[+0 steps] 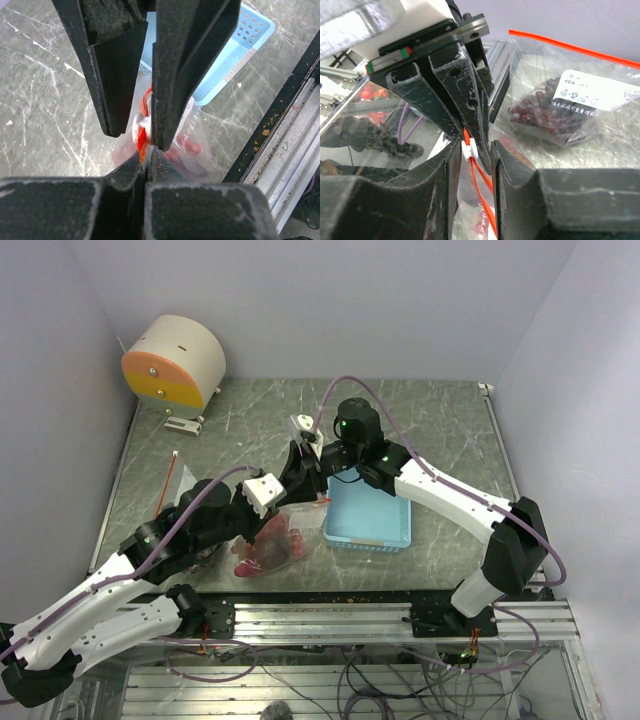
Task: Place the food in the zip-top bag and seal the zipper
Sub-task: Zip the zipper food storage bag at the center of the board.
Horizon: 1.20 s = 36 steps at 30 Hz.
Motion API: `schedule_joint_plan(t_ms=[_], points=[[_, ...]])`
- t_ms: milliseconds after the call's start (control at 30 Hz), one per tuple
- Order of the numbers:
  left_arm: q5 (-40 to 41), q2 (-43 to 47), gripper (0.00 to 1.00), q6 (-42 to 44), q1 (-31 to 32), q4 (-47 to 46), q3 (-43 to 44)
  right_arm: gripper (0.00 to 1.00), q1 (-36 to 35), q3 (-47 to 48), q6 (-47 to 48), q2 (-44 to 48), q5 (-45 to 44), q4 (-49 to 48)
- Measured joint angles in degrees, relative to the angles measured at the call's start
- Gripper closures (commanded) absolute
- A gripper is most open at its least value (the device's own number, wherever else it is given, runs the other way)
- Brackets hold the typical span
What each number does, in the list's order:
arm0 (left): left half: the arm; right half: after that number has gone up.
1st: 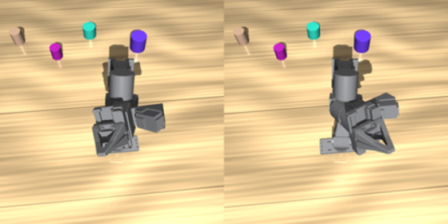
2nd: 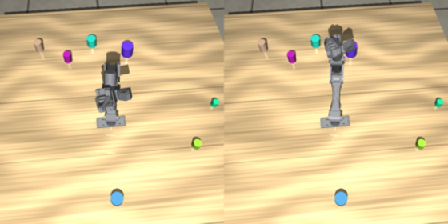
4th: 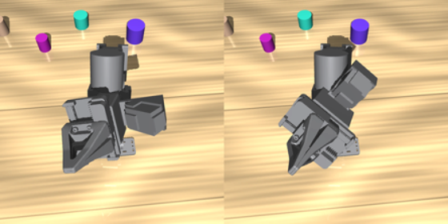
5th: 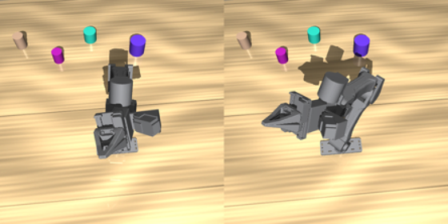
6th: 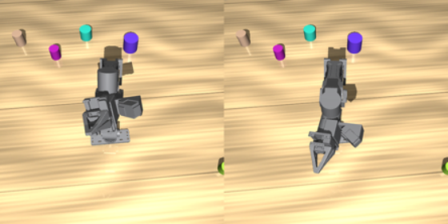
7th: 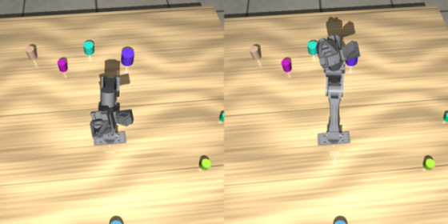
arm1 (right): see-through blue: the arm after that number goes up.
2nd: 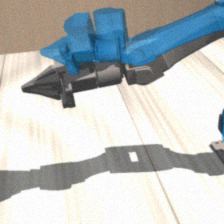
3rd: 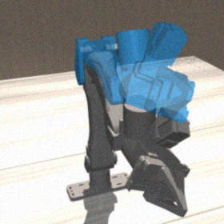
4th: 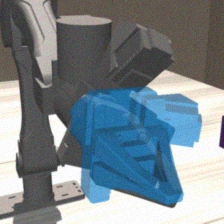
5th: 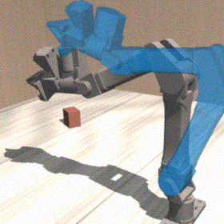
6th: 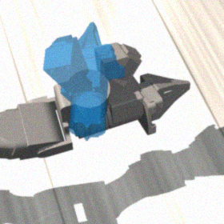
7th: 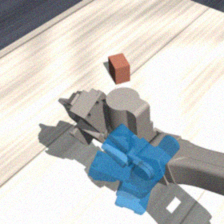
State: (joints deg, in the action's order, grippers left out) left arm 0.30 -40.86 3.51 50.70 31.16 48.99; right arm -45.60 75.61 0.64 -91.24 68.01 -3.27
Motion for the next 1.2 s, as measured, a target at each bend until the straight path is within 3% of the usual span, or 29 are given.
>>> schedule_joint_plan(t_ms=[200,1200], points=[[0.2,0.2,0.93,-0.1,0.0,0.0,0.0,0.94,0.0,0.0,0.4,-0.3,-1.2,1.2],[4.7,5.3,0.93,-1.0,0.0,4.8,3.3,0.97,3.3,-0.3,13.0,-1.7,0.6,10.6]])
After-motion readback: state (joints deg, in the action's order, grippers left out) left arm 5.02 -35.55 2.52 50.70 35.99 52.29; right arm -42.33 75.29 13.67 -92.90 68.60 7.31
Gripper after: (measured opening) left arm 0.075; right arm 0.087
